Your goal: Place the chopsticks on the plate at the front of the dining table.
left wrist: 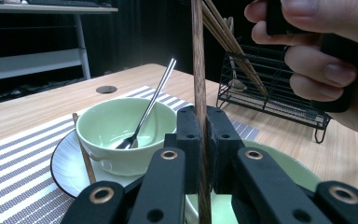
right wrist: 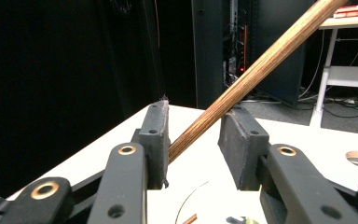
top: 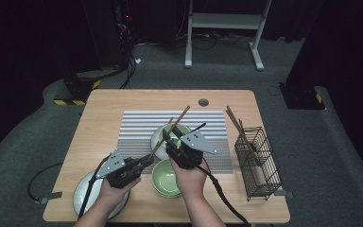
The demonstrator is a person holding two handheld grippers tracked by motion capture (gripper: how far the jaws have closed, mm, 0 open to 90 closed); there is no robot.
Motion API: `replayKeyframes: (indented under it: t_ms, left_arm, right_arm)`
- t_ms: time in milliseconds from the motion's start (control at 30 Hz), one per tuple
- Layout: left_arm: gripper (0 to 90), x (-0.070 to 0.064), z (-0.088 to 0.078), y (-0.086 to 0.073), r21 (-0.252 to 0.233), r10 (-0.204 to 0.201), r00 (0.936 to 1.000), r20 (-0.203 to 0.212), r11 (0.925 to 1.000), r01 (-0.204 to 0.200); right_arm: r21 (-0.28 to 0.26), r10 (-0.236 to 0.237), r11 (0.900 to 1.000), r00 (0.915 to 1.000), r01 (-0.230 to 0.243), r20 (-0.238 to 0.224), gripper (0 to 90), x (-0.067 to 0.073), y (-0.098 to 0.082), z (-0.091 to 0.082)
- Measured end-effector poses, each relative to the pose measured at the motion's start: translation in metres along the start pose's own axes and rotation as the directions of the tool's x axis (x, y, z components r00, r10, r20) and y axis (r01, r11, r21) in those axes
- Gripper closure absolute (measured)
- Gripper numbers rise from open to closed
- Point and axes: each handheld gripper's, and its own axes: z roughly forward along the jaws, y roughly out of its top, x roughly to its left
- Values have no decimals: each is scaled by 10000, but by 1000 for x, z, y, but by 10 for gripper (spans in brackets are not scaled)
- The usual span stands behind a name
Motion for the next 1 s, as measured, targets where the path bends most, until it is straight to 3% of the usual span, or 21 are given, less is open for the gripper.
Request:
replayKeyframes:
  t_ms: [333,433,600,833,1000]
  left_arm:
    - [847,4,-1,0,230,-58,9997,-221,9997,63]
    - [847,4,-1,1,258,-20,9996,-277,9997,28]
    - [847,4,0,4,324,18,9992,-392,9995,-6]
    - [847,9,-2,5,509,-77,9965,-829,9986,120]
    - [847,14,-3,4,749,-68,9926,-1209,9971,159]
  right_arm:
    - [-32,-28,10000,10000,28,21,540,0,2,-2]
    - [-105,-391,9992,9991,392,137,537,2,4,-5]
    - [-212,-605,9979,9980,609,188,528,4,9,-9]
    - [-233,-821,9963,9958,830,394,523,0,12,-15]
    - [-52,-1269,9918,9899,1275,639,524,-6,8,-21]
